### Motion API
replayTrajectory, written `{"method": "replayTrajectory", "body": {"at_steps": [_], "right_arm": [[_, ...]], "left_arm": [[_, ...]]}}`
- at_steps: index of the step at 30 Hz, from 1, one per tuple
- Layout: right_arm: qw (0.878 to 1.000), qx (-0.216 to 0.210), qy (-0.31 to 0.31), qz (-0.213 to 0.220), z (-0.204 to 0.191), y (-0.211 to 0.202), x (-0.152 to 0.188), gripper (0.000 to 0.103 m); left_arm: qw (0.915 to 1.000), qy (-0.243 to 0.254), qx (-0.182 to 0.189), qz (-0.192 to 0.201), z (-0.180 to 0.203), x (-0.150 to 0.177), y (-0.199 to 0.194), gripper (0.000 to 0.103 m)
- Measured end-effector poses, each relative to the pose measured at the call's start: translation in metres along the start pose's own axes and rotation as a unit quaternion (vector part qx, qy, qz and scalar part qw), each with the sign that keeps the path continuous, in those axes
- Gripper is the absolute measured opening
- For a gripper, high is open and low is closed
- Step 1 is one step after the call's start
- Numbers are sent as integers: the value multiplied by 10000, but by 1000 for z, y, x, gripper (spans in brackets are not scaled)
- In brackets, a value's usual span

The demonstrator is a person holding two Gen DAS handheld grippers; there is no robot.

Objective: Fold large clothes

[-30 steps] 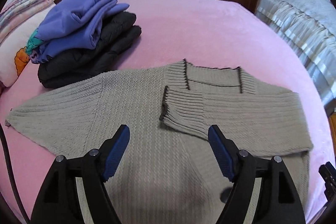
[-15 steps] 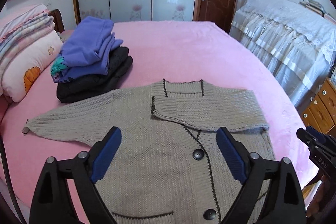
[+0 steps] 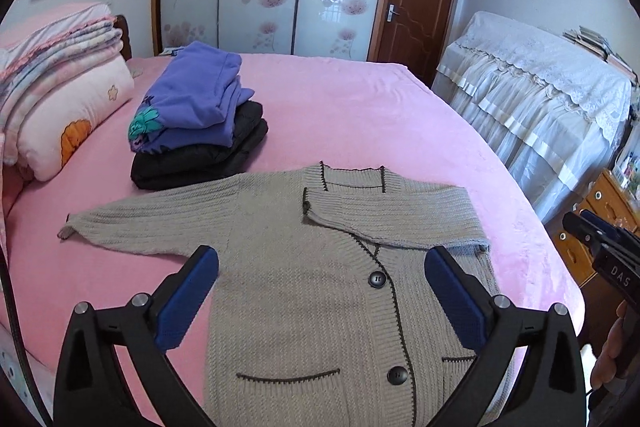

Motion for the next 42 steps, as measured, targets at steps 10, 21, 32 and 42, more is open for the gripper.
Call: {"method": "replayTrajectory", "body": {"at_steps": [10, 21, 32, 42], "right_arm": [[9986, -393, -123, 338, -62, -25, -21, 53], [9914, -926, -904, 209, -176, -1, -26, 53], [9778, -1482, -1470, 170, -311, 71, -45, 53], [9738, -1627, -1574, -232, -422, 189, -40, 53]], "left_arm": [[9990, -214, -75, 395, -61, -8, -45, 102], [9976, -574, -378, -29, -155, -4, -32, 102], [9810, -1588, -1006, -486, -314, -6, 29, 102], [9358, -2942, -1554, -1170, -472, 23, 124, 102]]}}
Point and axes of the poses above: each gripper's, at about its wrist camera, not at the fingertips, and y roughly the way its jaws point, z to its right, x to its underside, the point moved 2 cm from there along y, roughly the way its jaws point, and after that the axes turned 3 degrees about z, right-handed, at the moved point
